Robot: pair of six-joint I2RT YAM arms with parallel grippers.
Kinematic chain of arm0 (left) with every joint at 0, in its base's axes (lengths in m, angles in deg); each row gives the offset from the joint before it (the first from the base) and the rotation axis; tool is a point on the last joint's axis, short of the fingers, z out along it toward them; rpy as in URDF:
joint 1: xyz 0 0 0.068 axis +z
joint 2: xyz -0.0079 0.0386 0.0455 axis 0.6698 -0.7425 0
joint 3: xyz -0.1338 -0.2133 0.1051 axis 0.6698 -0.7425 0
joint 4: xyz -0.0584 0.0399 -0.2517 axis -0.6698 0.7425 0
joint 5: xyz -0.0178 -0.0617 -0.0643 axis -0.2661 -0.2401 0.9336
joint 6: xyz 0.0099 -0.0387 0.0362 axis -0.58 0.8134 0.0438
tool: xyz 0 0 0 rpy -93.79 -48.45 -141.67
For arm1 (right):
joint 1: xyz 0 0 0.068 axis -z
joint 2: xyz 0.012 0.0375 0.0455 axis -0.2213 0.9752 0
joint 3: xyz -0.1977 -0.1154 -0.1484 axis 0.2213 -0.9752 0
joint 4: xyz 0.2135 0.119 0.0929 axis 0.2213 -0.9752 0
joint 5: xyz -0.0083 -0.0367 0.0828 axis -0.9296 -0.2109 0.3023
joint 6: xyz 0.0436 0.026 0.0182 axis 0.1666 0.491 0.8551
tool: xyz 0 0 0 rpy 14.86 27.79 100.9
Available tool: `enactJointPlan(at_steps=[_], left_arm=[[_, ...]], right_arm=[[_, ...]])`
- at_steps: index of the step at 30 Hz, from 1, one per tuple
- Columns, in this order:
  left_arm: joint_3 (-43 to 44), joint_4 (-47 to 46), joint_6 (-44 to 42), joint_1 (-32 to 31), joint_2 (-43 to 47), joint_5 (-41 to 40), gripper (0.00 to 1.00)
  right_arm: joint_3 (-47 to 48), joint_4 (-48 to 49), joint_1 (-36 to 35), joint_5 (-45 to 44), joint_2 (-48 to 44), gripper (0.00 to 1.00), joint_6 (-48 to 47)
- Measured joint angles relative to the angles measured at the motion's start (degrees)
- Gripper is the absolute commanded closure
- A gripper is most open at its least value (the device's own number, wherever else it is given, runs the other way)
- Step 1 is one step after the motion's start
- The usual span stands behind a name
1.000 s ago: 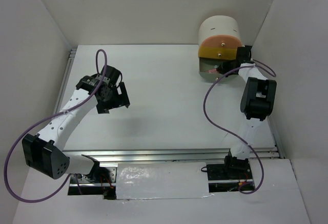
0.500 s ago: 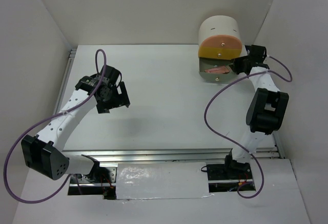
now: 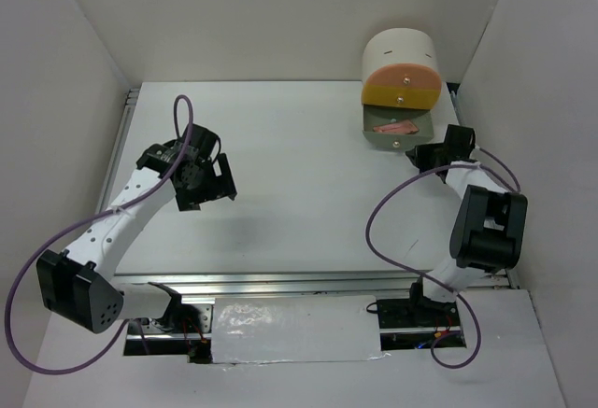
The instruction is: Organize the makeup
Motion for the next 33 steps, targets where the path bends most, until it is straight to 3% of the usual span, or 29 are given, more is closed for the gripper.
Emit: enactJointPlan(at_steps=[6, 12, 33], left_arm=[[-1.22, -0.66, 0.07, 0.00, 0.15, 0.35, 0.00], [-1.70, -1.31, 0.24, 0.00, 0.15, 0.81, 0.01], [-1.97, -1.11, 1.73, 0.00, -1.49, 0.42, 0.01]], right_arm=[[-0.28, 11.19, 0.00, 5.09, 7.96, 1.00, 0.98], [2.84, 15.06, 0.13, 6.49, 12.72, 1.00, 1.64], [20.26, 12.11, 2.43, 7.54, 27.32, 1.00, 2.12]])
